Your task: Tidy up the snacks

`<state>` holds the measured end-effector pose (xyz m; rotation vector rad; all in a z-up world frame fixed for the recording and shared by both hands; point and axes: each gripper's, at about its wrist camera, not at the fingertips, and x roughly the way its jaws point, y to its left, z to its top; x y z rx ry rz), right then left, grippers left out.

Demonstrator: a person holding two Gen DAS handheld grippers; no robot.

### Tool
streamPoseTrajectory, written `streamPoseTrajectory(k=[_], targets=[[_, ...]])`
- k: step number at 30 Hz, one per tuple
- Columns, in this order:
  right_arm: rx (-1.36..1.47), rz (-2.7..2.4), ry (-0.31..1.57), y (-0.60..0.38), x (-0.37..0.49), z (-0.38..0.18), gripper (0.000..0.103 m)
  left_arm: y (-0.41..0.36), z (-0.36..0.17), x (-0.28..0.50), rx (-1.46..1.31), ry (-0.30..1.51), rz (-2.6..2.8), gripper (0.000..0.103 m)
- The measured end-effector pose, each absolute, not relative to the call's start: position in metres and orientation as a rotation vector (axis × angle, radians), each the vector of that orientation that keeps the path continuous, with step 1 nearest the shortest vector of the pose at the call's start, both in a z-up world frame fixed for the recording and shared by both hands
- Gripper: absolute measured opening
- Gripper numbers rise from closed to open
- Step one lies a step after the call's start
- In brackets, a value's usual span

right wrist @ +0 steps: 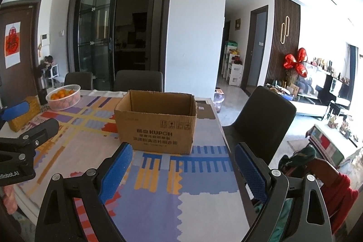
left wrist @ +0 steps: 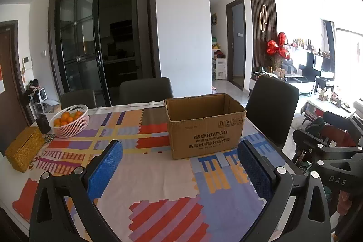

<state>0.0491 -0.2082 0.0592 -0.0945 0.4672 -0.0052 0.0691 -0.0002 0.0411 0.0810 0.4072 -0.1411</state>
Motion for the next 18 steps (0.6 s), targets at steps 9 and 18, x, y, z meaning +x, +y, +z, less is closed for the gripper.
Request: streamPoseTrajectory(k=[9, 18], targets=[[-0.098, -0.009, 0.466, -0.208, 0.0489, 0.0613, 0.092, 0.0004, 0.0396, 0.0689, 0.071, 0.412, -0.144, 0.103], [-0.1, -0.009, 0.467, -0.2082, 0.0485, 0.0616, 0.092, 0.0016, 0.0376, 0.0697, 0.069, 0.417, -0.144, 0.103]])
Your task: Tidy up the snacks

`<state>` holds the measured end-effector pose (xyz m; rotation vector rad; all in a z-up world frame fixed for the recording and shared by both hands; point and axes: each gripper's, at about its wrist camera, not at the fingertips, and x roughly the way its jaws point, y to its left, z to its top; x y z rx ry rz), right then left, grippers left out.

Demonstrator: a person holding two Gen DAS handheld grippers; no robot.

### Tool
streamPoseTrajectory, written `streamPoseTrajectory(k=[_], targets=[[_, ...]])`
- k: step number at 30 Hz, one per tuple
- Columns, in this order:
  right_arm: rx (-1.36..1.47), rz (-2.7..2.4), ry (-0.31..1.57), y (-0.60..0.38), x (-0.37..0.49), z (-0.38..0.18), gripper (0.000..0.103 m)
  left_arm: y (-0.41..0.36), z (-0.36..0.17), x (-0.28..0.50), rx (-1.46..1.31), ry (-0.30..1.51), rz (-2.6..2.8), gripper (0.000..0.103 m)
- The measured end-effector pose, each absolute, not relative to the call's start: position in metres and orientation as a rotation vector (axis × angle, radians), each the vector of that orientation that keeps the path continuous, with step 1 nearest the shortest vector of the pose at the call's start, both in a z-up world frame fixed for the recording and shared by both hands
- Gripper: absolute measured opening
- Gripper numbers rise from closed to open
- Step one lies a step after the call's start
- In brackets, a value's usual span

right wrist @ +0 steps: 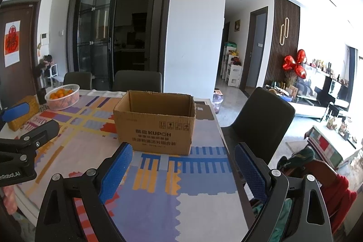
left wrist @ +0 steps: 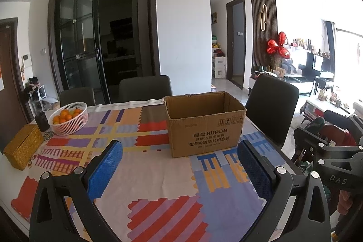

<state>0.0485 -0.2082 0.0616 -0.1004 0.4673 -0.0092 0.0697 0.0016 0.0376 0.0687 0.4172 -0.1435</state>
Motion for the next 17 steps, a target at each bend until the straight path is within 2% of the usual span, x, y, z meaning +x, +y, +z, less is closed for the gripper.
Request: streamPoseTrajectory(k=[17], targets=[[-0.1, -0.008, 0.479, -0.2123, 0.0512, 0.0597, 0.092, 0.003, 0.0327, 0.0746, 0.046, 0.446, -0.148, 0.103]])
